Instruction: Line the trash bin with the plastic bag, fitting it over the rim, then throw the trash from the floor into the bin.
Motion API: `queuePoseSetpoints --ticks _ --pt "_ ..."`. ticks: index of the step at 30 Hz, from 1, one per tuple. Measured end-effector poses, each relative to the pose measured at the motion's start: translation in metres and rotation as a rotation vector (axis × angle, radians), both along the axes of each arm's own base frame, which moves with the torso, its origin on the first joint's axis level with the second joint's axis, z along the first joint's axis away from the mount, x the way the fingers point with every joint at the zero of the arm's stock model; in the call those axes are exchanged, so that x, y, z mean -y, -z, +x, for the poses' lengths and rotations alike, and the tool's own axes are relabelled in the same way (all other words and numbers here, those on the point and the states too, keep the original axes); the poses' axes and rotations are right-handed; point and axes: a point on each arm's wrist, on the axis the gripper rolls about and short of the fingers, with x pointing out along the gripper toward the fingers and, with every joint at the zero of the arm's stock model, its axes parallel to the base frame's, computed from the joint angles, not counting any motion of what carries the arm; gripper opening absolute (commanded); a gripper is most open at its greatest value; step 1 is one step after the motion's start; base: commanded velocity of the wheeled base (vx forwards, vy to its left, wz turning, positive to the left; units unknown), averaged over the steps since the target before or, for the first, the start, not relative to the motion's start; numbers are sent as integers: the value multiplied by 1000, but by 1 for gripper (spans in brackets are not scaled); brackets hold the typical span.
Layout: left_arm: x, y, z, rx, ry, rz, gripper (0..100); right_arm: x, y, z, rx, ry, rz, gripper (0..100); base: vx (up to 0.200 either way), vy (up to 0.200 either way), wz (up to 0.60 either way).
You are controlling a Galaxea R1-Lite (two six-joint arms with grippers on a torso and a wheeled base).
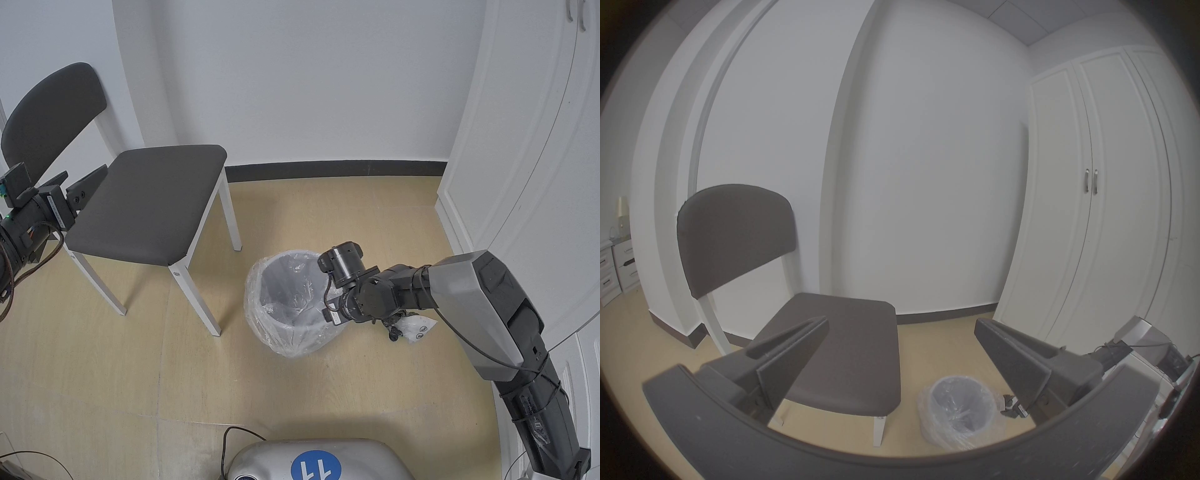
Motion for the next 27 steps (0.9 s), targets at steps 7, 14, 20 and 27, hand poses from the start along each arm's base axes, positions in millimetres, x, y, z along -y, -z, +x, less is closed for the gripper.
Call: queuePoseSetpoints --ticks 7,14,20,27 --pt "-1 6 3 -20 -2 -1 100 17 23 11 -39 38 -28 100 0 0 0" --pt "-1 7 4 -26 -2 -2 100 29 51 19 -79 58 -49 100 0 0 0" --pt "-1 9 5 -30 -2 -1 100 40 74 34 -17 63 -35 100 0 0 0" --pt "0 11 8 -40 2 0 100 55 103 45 -1 48 -45 100 0 0 0"
